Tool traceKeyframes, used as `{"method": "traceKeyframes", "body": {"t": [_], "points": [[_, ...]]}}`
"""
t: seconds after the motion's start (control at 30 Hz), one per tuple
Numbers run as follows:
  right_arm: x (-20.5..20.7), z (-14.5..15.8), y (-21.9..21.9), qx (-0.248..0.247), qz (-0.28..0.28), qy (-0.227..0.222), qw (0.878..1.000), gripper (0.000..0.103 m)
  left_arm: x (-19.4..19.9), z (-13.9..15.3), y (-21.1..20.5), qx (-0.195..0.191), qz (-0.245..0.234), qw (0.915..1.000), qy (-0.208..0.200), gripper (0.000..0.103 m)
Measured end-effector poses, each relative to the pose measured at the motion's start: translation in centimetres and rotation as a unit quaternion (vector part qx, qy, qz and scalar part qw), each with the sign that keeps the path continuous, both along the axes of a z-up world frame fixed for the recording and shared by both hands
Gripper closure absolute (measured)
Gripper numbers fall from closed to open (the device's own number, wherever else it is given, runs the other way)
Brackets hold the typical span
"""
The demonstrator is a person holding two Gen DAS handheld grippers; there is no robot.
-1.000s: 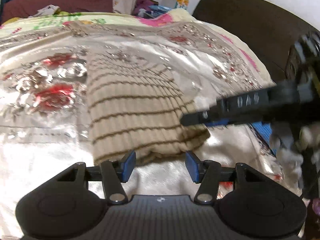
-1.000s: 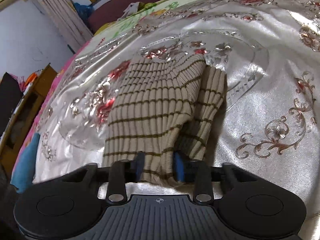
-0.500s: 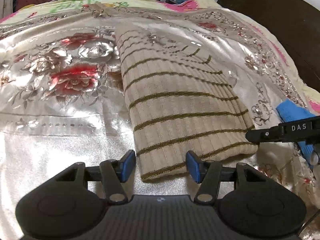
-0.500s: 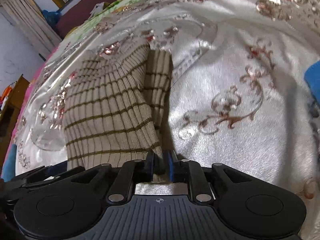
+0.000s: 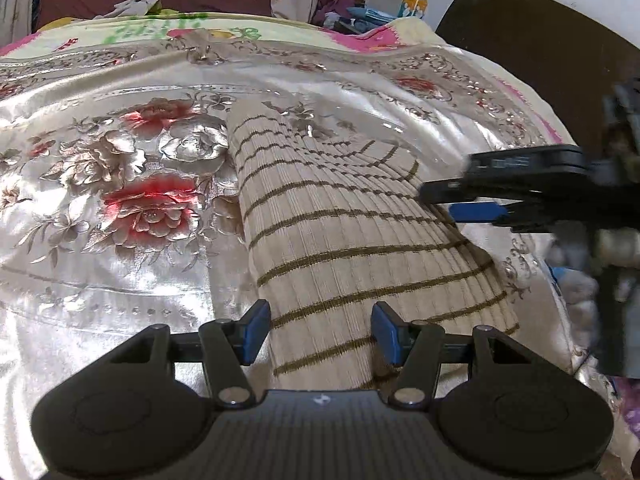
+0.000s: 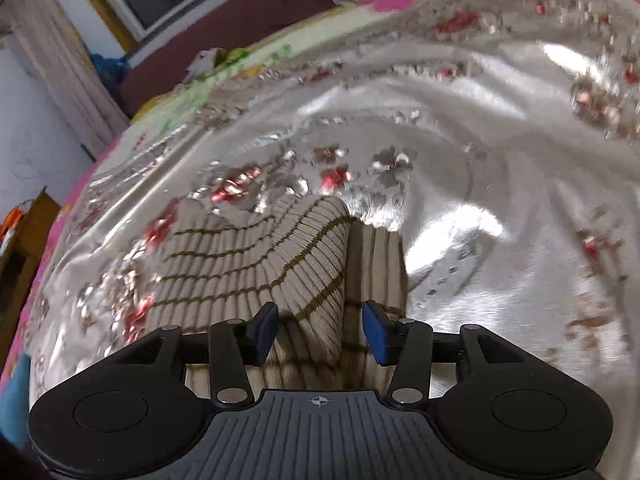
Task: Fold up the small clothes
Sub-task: 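Lift the sweater edge with both tools and fold it over onto itself, then lower the folded edge onto the sweater with both tools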
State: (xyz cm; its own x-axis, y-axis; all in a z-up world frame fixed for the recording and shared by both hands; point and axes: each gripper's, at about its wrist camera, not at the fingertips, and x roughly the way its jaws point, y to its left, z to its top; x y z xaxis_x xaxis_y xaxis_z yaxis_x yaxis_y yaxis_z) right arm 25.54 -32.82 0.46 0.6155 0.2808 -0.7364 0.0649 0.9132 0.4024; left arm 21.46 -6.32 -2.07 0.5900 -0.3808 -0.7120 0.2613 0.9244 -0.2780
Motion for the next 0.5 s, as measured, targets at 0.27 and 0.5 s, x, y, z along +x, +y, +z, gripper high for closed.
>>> {"method": "traceKeyframes", "body": {"t": [0.27, 0.5], "points": [[-1.6, 1.4, -1.5, 0.045, -0.013, -0.046, 0.998, 0.09, 0.8, 0.1, 0.4, -0.019, 0.015, 0.9996, -0.012, 0.044], [-1.7, -3.1, -3.1, 0.035, -0.07, 0.006, 0.997, 0.09, 2.9, -1.8, -0.4, 0.002, 0.027, 0.9996, 0.009, 0.037]]}}
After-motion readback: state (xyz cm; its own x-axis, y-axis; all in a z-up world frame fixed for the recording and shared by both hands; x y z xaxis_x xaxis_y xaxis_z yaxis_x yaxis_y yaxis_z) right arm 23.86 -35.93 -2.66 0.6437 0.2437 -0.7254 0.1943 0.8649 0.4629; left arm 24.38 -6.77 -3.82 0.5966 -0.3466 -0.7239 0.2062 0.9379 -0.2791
